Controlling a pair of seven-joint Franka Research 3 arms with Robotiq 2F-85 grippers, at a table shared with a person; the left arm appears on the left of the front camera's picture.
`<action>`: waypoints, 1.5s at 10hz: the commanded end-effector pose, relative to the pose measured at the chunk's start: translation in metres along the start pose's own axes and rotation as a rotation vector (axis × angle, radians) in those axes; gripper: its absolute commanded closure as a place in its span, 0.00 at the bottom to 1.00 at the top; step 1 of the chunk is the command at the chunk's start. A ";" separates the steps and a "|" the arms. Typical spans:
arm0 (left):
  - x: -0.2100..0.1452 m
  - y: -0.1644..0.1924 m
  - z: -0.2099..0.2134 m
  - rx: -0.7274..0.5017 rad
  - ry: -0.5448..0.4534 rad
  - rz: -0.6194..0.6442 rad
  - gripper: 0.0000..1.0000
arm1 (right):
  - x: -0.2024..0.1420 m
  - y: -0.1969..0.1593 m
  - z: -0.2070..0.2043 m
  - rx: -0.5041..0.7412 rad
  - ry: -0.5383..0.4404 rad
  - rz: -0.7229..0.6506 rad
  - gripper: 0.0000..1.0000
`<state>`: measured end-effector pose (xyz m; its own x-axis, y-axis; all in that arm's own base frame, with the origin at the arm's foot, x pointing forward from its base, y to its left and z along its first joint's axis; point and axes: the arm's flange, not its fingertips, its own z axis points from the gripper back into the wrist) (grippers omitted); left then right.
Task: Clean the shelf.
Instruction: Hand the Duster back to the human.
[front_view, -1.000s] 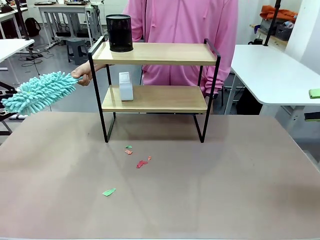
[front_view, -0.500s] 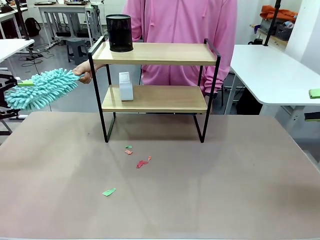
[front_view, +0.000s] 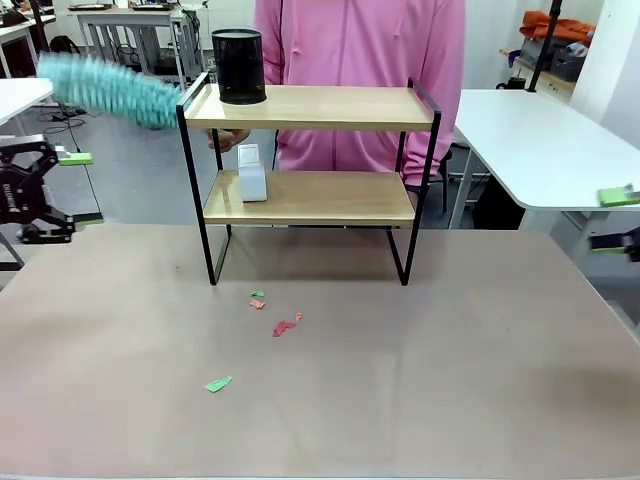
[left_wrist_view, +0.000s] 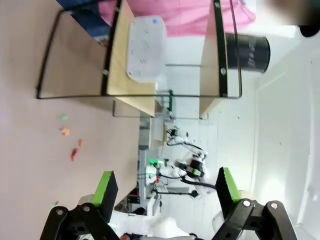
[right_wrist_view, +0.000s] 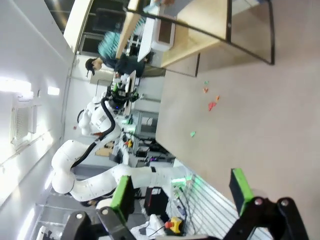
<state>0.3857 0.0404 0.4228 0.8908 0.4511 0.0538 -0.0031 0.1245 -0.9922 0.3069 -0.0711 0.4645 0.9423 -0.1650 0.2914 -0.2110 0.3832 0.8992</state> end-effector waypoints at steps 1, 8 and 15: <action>-0.002 0.008 -0.018 -0.054 0.109 -0.052 0.00 | 0.004 -0.016 -0.058 0.047 0.019 -0.042 0.00; -0.008 0.021 -0.036 -0.009 0.177 -0.045 0.00 | 0.027 -0.003 -0.065 0.059 -0.049 -0.224 0.00; -0.008 0.021 -0.036 -0.009 0.177 -0.045 0.00 | 0.027 -0.003 -0.065 0.059 -0.049 -0.224 0.00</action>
<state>0.3986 0.0069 0.3958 0.9569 0.2783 0.0830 0.0462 0.1362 -0.9896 0.3507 -0.0148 0.4502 0.9517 -0.2949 0.0850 0.0032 0.2866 0.9581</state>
